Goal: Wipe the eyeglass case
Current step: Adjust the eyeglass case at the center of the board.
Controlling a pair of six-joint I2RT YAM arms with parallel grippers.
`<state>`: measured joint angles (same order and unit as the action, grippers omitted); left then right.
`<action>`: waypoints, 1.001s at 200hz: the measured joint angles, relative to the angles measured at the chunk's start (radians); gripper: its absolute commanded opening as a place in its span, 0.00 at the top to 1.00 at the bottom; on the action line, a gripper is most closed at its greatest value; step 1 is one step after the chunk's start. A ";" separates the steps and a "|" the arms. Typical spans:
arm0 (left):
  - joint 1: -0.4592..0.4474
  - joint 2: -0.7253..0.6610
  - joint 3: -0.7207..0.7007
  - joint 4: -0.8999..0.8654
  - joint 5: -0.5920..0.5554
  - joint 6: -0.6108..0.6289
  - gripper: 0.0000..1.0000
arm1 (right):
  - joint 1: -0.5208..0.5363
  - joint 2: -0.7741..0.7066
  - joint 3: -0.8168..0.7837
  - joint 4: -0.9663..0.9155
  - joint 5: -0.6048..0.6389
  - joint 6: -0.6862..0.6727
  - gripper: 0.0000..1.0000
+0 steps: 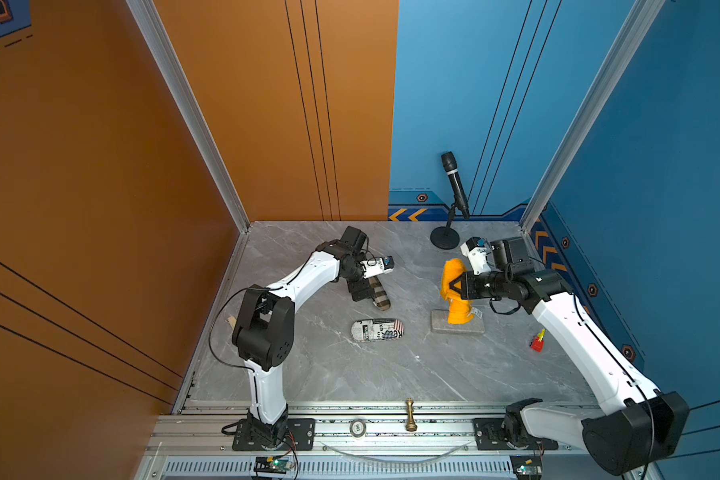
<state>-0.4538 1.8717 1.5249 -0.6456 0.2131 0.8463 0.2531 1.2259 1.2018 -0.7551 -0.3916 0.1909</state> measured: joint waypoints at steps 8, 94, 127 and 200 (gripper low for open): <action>0.000 -0.014 -0.003 0.004 0.000 -0.003 0.02 | -0.003 -0.013 -0.004 0.000 -0.001 0.000 1.00; 0.015 0.060 -0.011 0.050 -0.034 -0.183 0.01 | -0.005 -0.046 -0.063 0.007 -0.024 0.019 1.00; 0.048 0.074 -0.008 0.063 -0.035 -0.367 0.01 | -0.005 -0.046 -0.071 0.016 -0.027 0.019 1.00; 0.074 0.074 -0.037 0.074 -0.045 -0.797 0.02 | -0.005 -0.046 -0.088 0.031 -0.036 0.019 1.00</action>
<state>-0.3794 1.9453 1.4876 -0.5713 0.1677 0.0498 0.2481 1.1797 1.1141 -0.7242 -0.4274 0.2100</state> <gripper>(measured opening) 0.988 0.078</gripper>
